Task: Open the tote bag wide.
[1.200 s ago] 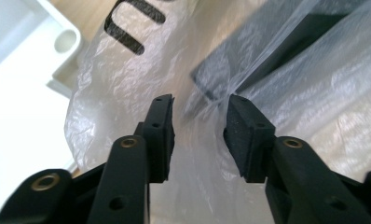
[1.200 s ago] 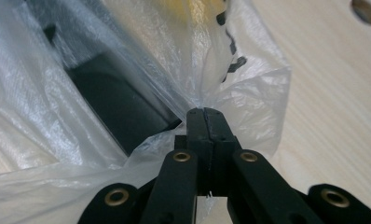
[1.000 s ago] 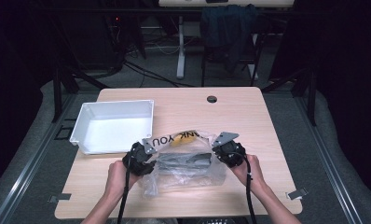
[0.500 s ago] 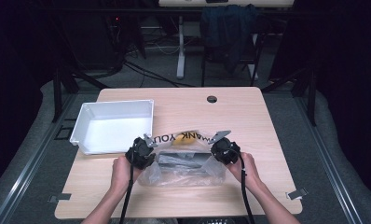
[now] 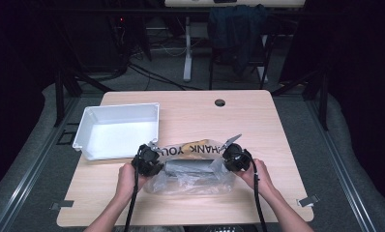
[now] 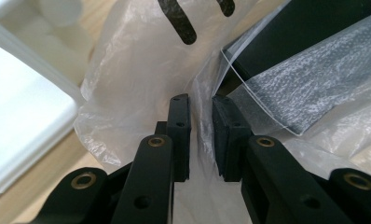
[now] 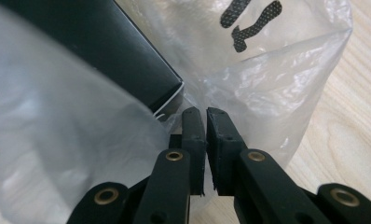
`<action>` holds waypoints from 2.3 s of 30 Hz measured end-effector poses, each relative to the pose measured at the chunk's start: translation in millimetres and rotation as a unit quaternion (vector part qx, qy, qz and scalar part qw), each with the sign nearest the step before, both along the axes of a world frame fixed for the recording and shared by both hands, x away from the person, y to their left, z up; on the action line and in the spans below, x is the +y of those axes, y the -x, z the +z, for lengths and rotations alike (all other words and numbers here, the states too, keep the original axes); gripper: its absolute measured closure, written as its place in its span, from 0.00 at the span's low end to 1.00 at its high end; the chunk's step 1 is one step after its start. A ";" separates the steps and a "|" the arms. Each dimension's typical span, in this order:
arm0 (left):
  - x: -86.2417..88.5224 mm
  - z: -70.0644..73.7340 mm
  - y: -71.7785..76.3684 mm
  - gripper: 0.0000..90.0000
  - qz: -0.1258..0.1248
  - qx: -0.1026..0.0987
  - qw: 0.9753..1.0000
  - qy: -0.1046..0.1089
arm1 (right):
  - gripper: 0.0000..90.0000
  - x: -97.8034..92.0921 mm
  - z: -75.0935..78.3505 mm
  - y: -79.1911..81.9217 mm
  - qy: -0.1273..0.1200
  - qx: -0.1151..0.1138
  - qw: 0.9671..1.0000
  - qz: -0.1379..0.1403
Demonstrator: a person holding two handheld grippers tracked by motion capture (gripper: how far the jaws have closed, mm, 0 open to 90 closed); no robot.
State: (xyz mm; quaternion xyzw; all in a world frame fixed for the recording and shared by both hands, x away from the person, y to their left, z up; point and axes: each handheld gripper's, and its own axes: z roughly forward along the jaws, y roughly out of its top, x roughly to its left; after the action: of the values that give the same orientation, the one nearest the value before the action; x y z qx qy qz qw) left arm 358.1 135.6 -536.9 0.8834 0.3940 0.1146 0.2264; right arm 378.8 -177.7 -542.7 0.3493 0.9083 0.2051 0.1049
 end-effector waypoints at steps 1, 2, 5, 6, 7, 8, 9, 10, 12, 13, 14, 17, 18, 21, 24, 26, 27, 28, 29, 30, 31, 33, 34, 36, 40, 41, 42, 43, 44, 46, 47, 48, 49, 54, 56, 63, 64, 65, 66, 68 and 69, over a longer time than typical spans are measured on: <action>0.0 -0.1 1.6 0.88 -0.004 0.006 1.000 0.002 | 0.95 -1.4 -0.5 -0.7 0.004 0.002 1.000 0.003; -0.6 -0.7 3.8 0.88 -0.007 0.009 1.000 0.002 | 0.95 -2.3 -1.2 -0.8 0.003 0.002 1.000 0.004; -3.2 -4.6 11.1 0.90 -0.021 0.020 1.000 -0.001 | 0.95 -4.6 -1.7 -0.9 0.005 0.009 1.000 0.006; -4.3 -5.4 13.6 0.90 -0.026 0.023 0.999 0.001 | 0.95 -5.4 -2.3 -0.4 0.000 0.008 1.000 0.007; -5.3 -6.0 16.2 0.90 -0.029 0.027 0.999 0.004 | 0.95 -6.5 -1.8 0.3 -0.002 0.009 1.000 0.008; -6.0 -6.0 18.5 0.90 -0.036 0.031 0.999 -0.001 | 0.95 -9.3 -0.1 1.1 -0.003 0.013 1.000 0.016; -6.9 -6.6 20.9 0.90 -0.041 0.034 0.999 0.001 | 0.95 -9.3 -0.1 1.1 -0.003 0.013 1.000 0.016; -7.1 -6.4 22.8 0.90 -0.045 0.036 0.998 -0.001 | 0.95 -11.1 0.3 1.3 -0.007 0.014 1.000 0.015; -7.6 -6.4 25.6 0.90 -0.052 0.044 0.998 -0.002 | 0.94 -13.6 -0.7 1.3 -0.016 0.021 0.999 0.018; -7.4 -6.3 26.2 0.89 -0.056 0.047 0.997 0.000 | 0.93 -14.9 -0.5 1.0 -0.012 0.022 0.999 0.021; -7.2 -6.3 27.1 0.89 -0.059 0.053 0.997 0.000 | 0.93 -15.6 0.0 1.0 -0.010 0.024 0.999 0.026; -5.2 -6.2 29.5 0.89 -0.063 0.059 0.996 0.004 | 0.85 -18.3 -0.1 0.7 -0.019 0.028 0.999 0.023; -4.4 -6.3 30.3 0.88 -0.061 0.056 0.997 0.007 | 0.80 -19.5 0.4 0.3 -0.024 0.029 0.999 0.017; -2.4 -5.5 29.7 0.88 -0.056 0.054 0.997 0.013 | 0.64 -27.6 9.7 -0.5 -0.057 0.032 0.998 0.000; -1.6 -4.0 28.6 0.88 -0.052 0.050 0.997 0.016 | 0.54 -38.6 24.3 2.1 -0.094 0.019 0.995 -0.012; -1.2 -2.8 27.8 0.88 -0.048 0.048 0.998 0.017 | 0.48 -44.1 33.7 6.2 -0.114 0.014 0.993 -0.013; -1.1 -2.5 27.6 0.87 -0.046 0.046 0.998 0.018 | 0.46 -46.1 38.8 9.1 -0.120 0.006 0.993 -0.018; -0.7 -1.6 27.2 0.87 -0.046 0.046 0.998 0.018 | 0.44 -48.2 44.6 11.8 -0.125 0.003 0.992 -0.019; -0.7 -0.9 26.9 0.87 -0.044 0.046 0.998 0.018 | 0.43 -49.9 50.6 14.8 -0.131 -0.002 0.991 -0.024; -0.7 -0.6 26.9 0.87 -0.041 0.045 0.998 0.022 | 0.42 -51.6 57.0 18.1 -0.139 -0.011 0.990 -0.026; -0.5 -0.2 26.4 0.87 -0.042 0.043 0.998 0.020 | 0.41 -53.9 65.5 22.4 -0.152 -0.019 0.988 -0.021; -0.5 0.1 25.6 0.87 -0.039 0.040 0.998 0.021 | 0.39 -53.7 77.4 29.6 -0.163 -0.029 0.986 -0.020; -0.3 0.7 25.1 0.86 -0.039 0.042 0.998 0.022 | 0.39 -52.9 83.1 33.6 -0.172 -0.033 0.984 -0.015; 0.3 1.6 24.2 0.86 -0.036 0.042 0.998 0.026 | 0.37 -48.4 91.9 41.1 -0.184 -0.037 0.982 -0.004; 0.9 3.0 23.6 0.86 -0.034 0.040 0.998 0.027 | 0.36 -33.7 94.5 48.9 -0.182 -0.019 0.983 0.028; 1.3 3.2 23.4 0.86 -0.033 0.038 0.998 0.028 | 0.39 -29.7 92.5 49.4 -0.171 -0.014 0.985 0.029; 1.9 3.4 23.4 0.85 -0.032 0.039 0.998 0.028 | 0.43 -25.9 88.7 48.5 -0.156 -0.010 0.987 0.032; 2.4 3.4 23.2 0.86 -0.031 0.038 0.998 0.027 | 0.53 -22.6 82.5 47.0 -0.135 -0.002 0.990 0.026; 3.1 3.4 22.8 0.86 -0.030 0.036 0.999 0.026 | 0.61 -21.2 77.4 45.0 -0.120 0.004 0.993 0.021; 4.1 2.9 21.5 0.85 -0.025 0.035 0.999 0.027 | 0.77 -18.5 61.4 39.8 -0.080 0.012 0.997 0.002; 4.3 2.1 20.7 0.85 -0.022 0.033 0.999 0.029 | 0.82 -18.9 53.3 35.8 -0.068 0.023 0.997 -0.004; 4.7 1.7 19.8 0.85 -0.020 0.034 0.999 0.028 | 0.86 -18.8 44.7 32.2 -0.059 0.028 0.998 -0.015; 5.0 1.0 18.6 0.85 -0.019 0.033 0.999 0.027 | 0.89 -18.7 37.1 28.7 -0.050 0.040 0.998 -0.017; 5.1 -3.5 14.7 0.85 -0.013 0.042 0.999 0.026 | 0.95 -16.1 15.4 19.6 -0.004 0.061 0.998 -0.014; 5.3 -4.9 13.5 0.85 -0.013 0.045 0.999 0.027 | 0.95 -16.3 13.7 18.7 -0.002 0.061 0.998 -0.016; 3.5 -7.7 16.7 0.90 -0.019 0.058 0.998 0.028 | 0.94 -18.0 7.9 15.5 0.006 0.058 0.998 -0.022; 3.6 -7.3 17.4 0.90 -0.021 0.056 0.998 0.023 | 0.94 -18.4 7.4 15.3 0.005 0.056 0.998 -0.024; 3.4 -7.1 18.5 0.90 -0.020 0.054 0.998 0.022 | 0.94 -19.0 8.1 14.9 0.008 0.057 0.998 -0.023; 3.3 -6.4 19.4 0.90 -0.019 0.054 0.998 0.021 | 0.94 -19.6 8.4 14.8 0.010 0.055 0.998 -0.023; 4.2 -3.7 20.5 0.86 -0.017 0.044 0.999 0.022 | 0.93 -20.6 9.3 14.8 0.011 0.053 0.998 -0.023; 5.7 -1.0 20.9 0.84 -0.017 0.039 0.999 0.025 | 0.93 -20.6 8.7 15.4 0.004 0.051 0.998 -0.028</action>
State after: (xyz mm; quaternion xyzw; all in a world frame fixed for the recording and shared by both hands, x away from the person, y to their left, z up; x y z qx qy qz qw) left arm 337.2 141.2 -537.9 0.8877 0.3905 0.0670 0.2347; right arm 363.4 -198.3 -534.0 0.3839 0.9032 0.1805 0.0653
